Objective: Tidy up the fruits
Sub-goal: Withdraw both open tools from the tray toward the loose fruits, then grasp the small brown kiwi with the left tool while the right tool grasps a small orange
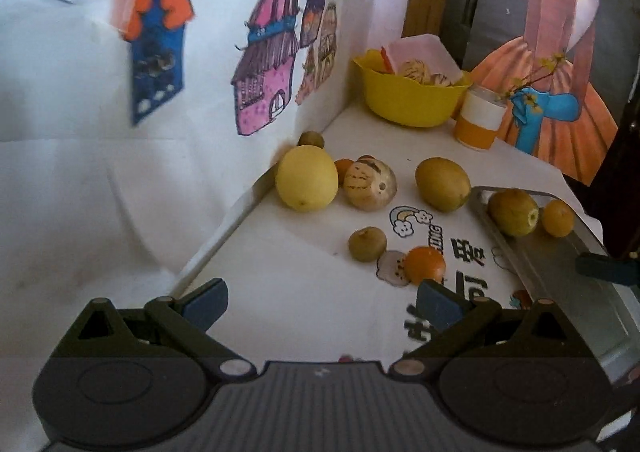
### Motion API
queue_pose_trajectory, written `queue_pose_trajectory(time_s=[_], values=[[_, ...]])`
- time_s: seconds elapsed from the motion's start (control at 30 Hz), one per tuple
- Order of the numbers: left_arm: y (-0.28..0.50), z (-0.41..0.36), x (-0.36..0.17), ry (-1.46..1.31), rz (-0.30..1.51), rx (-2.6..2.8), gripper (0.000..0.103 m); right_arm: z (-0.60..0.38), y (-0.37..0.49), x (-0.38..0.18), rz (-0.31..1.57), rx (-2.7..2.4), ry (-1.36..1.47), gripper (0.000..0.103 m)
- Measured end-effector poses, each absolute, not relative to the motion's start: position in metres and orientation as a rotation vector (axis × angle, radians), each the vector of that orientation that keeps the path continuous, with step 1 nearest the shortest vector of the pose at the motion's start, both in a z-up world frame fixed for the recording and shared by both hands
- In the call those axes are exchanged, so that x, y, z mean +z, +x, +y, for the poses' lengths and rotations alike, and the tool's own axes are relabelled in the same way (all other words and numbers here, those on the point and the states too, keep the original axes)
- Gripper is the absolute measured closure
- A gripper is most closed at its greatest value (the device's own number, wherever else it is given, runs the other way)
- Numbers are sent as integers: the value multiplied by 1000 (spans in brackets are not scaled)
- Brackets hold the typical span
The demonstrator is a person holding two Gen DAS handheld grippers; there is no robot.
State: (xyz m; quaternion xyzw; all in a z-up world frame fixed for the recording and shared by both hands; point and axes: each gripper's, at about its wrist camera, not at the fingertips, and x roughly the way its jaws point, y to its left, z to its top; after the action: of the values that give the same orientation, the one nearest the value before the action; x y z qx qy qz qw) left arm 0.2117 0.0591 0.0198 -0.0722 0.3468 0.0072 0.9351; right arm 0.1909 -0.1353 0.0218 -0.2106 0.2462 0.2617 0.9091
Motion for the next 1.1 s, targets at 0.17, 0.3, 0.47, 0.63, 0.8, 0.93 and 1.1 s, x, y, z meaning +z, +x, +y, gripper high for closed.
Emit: queue_pose_trajectory(time_s=[0.17, 0.3, 0.47, 0.63, 0.8, 0.93, 1.1], values=[[239, 58, 11, -207, 727, 8, 1, -127, 214, 14, 531, 573, -427, 2], [254, 58, 2, -235, 751, 13, 1, -120, 231, 10, 531, 554, -410, 6], [265, 59, -2, -254, 753, 11, 7, -113, 249, 3, 572, 561, -378, 17], [272, 59, -4, -268, 744, -10, 12, -107, 258, -1, 590, 579, -350, 24], [275, 55, -5, -248, 733, -31, 20, -101, 262, -6, 601, 587, -333, 32], [275, 53, -6, -233, 723, -51, 27, -102, 269, -8, 629, 595, -278, 43], [274, 53, -7, -225, 719, -104, 46, -102, 272, -8, 642, 609, -251, 57]])
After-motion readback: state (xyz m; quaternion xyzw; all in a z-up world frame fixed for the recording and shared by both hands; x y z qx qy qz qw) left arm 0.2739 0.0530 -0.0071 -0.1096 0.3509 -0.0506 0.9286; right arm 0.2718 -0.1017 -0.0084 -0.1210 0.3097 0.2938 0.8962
